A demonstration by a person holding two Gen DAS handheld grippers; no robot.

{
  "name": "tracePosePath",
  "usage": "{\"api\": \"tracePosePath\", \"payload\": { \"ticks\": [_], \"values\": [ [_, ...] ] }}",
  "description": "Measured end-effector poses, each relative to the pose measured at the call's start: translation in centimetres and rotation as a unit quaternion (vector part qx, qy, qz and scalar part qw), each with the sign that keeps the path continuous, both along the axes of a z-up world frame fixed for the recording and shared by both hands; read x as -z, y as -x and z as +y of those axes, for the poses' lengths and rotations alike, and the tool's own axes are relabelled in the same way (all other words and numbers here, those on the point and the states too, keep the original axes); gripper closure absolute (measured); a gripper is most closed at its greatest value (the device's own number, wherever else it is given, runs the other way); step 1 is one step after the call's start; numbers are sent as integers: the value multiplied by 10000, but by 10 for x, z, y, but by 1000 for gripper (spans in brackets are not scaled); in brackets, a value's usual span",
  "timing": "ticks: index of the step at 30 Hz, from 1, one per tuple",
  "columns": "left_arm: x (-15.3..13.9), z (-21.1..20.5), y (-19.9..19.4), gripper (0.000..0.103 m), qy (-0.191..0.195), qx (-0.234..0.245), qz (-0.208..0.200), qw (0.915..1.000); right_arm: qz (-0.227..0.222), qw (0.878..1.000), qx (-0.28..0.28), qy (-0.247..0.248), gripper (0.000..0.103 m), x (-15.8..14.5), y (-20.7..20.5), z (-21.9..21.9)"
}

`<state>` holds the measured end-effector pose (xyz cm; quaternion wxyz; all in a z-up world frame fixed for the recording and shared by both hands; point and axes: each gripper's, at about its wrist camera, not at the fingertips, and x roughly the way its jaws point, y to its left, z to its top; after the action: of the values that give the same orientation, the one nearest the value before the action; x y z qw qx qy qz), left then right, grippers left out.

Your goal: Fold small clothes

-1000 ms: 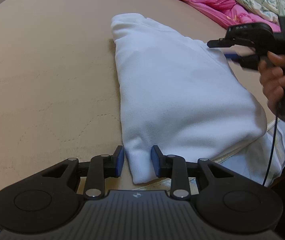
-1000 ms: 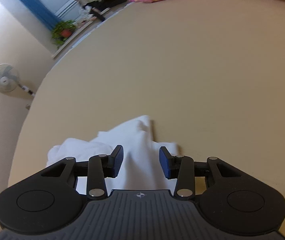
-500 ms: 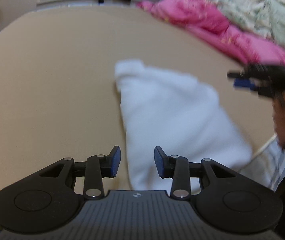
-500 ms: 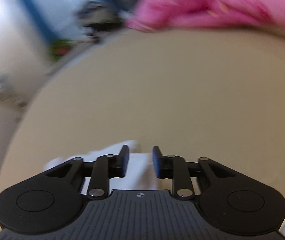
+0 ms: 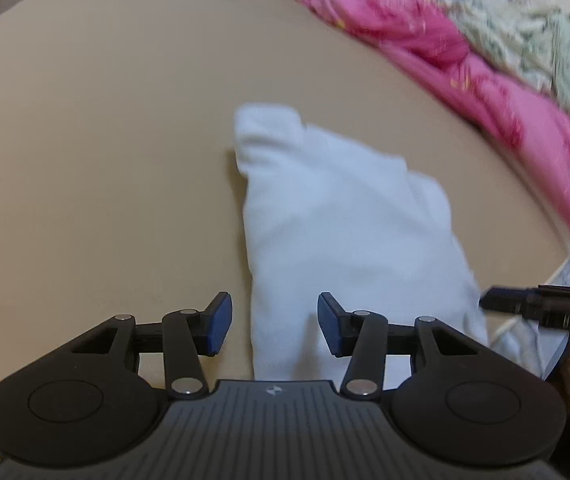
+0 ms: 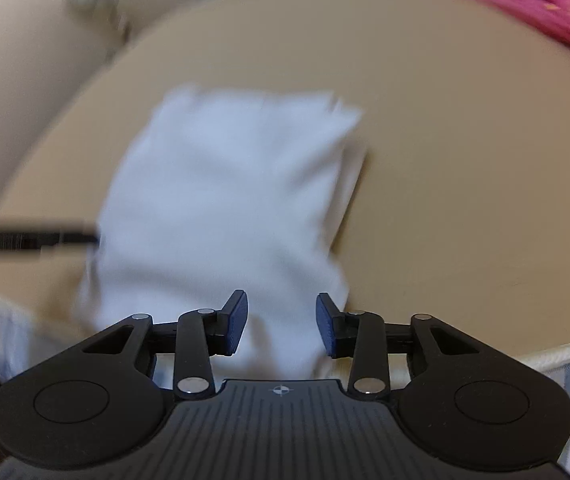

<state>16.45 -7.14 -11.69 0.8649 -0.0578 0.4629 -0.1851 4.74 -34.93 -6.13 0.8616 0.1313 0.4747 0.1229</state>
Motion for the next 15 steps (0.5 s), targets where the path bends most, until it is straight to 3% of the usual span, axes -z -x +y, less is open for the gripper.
{"api": "tracePosePath", "payload": {
  "ticks": [1, 3, 6, 10, 15],
  "values": [
    [-1, 4, -5, 45, 75, -68, -39, 9999, -154, 9994, 235, -182, 60, -5, -5, -7],
    [1, 8, -17, 33, 213, -259, -21, 9994, -337, 9936, 862, -646, 46, -6, -19, -20],
    [12, 12, -39, 27, 538, -592, 288, 9964, -94, 9851, 1378, -1021, 43, 12, -46, -23],
    [25, 9, -58, 27, 751, -631, 547, 9937, 387, 9834, 1531, -893, 43, 41, -66, -12],
    [47, -9, -73, 26, 1170, -442, 851, 9885, 472, 9865, 1335, -822, 32, 51, -76, -1]
  ]
}}
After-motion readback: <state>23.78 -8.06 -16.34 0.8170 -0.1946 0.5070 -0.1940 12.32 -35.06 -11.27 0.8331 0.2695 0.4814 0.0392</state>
